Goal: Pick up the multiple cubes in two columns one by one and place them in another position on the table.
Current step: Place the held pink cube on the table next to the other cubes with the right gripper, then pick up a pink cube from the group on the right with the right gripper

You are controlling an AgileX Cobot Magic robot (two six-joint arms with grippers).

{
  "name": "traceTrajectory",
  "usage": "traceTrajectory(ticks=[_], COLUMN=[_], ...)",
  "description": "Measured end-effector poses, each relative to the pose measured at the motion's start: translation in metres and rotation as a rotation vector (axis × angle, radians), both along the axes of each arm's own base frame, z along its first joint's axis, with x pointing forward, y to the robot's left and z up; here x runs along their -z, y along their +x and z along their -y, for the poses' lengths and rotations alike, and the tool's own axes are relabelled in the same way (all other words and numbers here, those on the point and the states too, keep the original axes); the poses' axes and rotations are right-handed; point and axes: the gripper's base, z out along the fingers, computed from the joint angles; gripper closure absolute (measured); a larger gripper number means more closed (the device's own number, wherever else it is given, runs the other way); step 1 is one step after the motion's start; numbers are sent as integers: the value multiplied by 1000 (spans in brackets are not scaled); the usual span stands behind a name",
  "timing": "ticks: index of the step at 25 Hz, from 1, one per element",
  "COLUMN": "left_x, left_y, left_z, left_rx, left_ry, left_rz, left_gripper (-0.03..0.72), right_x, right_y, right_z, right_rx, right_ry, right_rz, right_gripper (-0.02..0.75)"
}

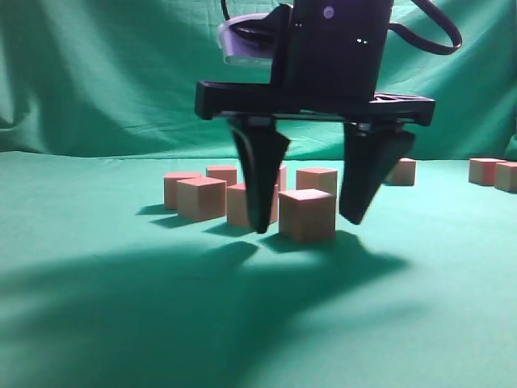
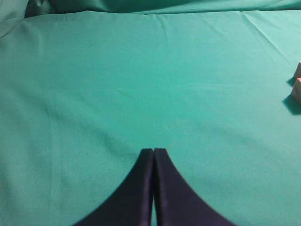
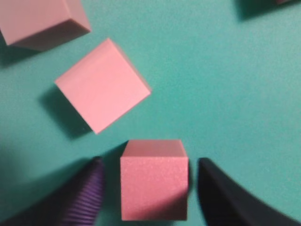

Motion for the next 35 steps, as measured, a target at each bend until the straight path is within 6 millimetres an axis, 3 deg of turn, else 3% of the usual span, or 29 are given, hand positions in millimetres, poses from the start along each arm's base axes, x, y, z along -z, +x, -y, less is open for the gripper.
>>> traceTrajectory(ticks=[3, 6, 7, 9, 11, 14, 15, 19, 22, 25, 29, 32, 35], left_x=[0, 0, 0, 0, 0, 0, 0, 0, 0, 0, 0, 0, 0], left_y=[0, 0, 0, 0, 0, 0, 0, 0, 0, 0, 0, 0, 0], left_z=[0, 0, 0, 0, 0, 0, 0, 0, 0, 0, 0, 0, 0], left_rx=[0, 0, 0, 0, 0, 0, 0, 0, 0, 0, 0, 0, 0], left_ry=[0, 0, 0, 0, 0, 0, 0, 0, 0, 0, 0, 0, 0], left_rz=[0, 0, 0, 0, 0, 0, 0, 0, 0, 0, 0, 0, 0], left_gripper=[688, 688, 688, 688, 688, 688, 688, 688, 688, 688, 688, 688, 688], right_x=[0, -9, -16, -37, -63, -105, -119, -165, -184, -194, -191, -188, -186], right_y=[0, 1, 3, 9, 16, 29, 33, 41, 37, 37, 52, 66, 83], right_z=[1, 0, -1, -2, -1, 3, 5, 19, 30, 37, 59, 87, 130], right_rx=[-1, 4, 4, -3, -14, -13, -11, -4, 12, 9, 88, 168, 296], right_ry=[-9, -44, -58, -109, -167, -231, -244, -314, -337, -363, -352, -345, -341], right_rz=[-8, -36, -41, -30, 16, 145, 204, 425, 494, 534, 488, 435, 385], right_gripper=[95, 94, 56, 69, 144, 137, 178, 163, 163, 163, 163, 163, 163])
